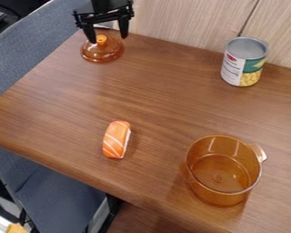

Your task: Put the lid on top of the pot

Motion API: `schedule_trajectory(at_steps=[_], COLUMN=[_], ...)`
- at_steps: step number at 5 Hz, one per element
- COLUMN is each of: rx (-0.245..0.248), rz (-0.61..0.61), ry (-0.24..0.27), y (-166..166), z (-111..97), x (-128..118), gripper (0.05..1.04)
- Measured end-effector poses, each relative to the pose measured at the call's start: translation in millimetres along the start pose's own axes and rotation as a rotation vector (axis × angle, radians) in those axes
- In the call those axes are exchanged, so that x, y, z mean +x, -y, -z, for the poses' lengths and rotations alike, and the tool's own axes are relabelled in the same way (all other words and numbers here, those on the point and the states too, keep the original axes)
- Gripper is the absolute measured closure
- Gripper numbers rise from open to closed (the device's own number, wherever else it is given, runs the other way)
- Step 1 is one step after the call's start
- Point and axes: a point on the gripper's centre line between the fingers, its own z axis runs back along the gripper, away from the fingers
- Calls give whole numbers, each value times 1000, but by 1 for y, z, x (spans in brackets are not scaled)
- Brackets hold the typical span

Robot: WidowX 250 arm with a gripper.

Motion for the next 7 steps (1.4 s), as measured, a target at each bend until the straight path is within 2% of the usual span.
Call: schedule_trajectory(at_steps=[3,4,6,7], rx=[28,51,55,52], rz=[-48,-49,-66,-74], ry=[-19,-33,-10,-6], y=[-13,-17,-18,-17], z=[22,26,31,31], x=[20,18,19,18], gripper=[83,130,685,704])
